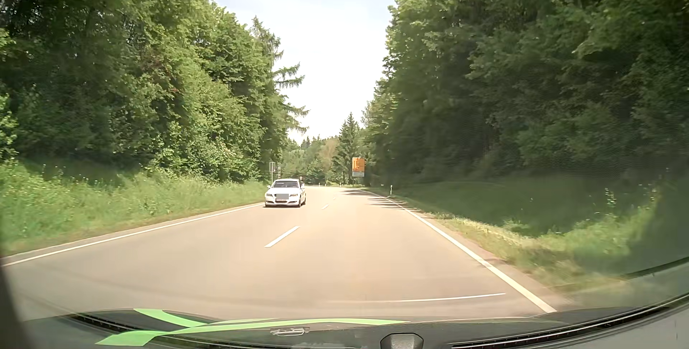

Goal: Follow the waypoints while adhering to traffic rules and regulations

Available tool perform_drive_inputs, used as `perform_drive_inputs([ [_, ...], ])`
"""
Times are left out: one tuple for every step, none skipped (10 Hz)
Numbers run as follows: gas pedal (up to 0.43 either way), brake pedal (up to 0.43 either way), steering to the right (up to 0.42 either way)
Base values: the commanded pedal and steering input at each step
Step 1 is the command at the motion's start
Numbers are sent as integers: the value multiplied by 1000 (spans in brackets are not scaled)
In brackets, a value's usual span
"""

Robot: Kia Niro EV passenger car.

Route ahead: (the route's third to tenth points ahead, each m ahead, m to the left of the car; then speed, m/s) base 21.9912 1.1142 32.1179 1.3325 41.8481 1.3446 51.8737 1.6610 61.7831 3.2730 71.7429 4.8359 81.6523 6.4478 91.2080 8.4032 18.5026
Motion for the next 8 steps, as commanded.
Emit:
perform_drive_inputs([
  [130,0,-9],
  [130,0,-9],
  [130,0,-9],
  [130,0,-10],
  [130,0,-9],
  [130,0,-9],
  [130,0,-9],
  [130,0,-10],
])
